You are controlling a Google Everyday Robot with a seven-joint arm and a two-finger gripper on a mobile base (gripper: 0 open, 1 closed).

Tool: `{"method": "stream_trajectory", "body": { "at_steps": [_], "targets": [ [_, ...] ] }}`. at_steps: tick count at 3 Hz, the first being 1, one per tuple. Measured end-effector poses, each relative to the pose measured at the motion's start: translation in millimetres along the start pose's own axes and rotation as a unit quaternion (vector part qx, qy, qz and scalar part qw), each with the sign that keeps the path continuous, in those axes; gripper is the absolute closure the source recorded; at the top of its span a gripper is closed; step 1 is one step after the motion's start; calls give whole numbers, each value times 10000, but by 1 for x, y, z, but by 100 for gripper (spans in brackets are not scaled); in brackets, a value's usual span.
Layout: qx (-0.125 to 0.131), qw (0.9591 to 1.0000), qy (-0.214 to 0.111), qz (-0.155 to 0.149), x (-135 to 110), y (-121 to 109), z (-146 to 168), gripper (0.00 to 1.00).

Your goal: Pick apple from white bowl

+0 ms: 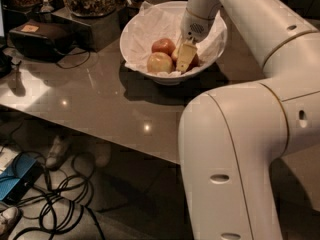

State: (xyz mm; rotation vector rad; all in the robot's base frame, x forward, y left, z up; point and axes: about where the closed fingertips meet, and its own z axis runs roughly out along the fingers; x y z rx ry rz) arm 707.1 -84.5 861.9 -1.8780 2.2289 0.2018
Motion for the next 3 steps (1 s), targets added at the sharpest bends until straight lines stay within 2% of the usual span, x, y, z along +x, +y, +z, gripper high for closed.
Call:
{"method": "stream_trajectory", "body": {
  "at_steps": [2, 3],
  "targets": [
    [548, 9978, -119, 340, 8, 13, -52, 100],
    [658, 9970, -177, 376, 9, 23, -69, 100]
  ]
}}
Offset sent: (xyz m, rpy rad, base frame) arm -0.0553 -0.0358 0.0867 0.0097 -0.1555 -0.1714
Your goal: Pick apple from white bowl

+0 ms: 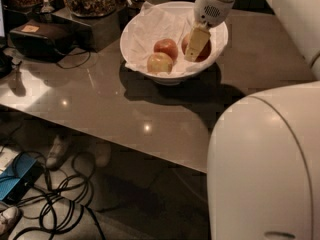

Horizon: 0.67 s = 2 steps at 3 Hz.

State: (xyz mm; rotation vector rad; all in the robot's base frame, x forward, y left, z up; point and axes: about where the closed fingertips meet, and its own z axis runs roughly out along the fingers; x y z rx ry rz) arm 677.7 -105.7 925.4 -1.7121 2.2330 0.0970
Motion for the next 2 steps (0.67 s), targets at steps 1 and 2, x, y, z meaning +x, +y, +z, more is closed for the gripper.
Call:
{"method": "stream_trajectory", "body": {
  "at_steps": [1, 2],
  "targets": [
    [-84, 9988, -273, -389, -15, 19, -27, 100],
    [-110, 9952, -434, -875, -36, 35, -52, 100]
  ]
}}
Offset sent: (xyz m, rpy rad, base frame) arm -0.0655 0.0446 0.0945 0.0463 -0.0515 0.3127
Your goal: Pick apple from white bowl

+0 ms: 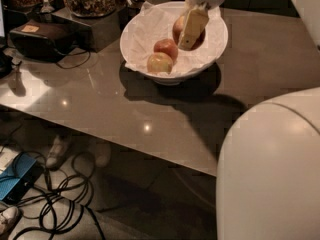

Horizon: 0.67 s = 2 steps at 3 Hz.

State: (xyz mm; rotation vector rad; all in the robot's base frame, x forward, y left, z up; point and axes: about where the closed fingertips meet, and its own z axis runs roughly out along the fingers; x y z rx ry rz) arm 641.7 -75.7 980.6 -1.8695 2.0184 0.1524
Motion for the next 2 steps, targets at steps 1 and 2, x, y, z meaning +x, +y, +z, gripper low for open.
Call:
{"method": "stream_trajectory", "body": {
  "at_steps": [1, 2],
  "targets": [
    [-32, 9991, -90, -417, -24, 9, -16, 100],
    [-17, 9968, -185, -773, -47, 16, -29, 100]
  ]
}}
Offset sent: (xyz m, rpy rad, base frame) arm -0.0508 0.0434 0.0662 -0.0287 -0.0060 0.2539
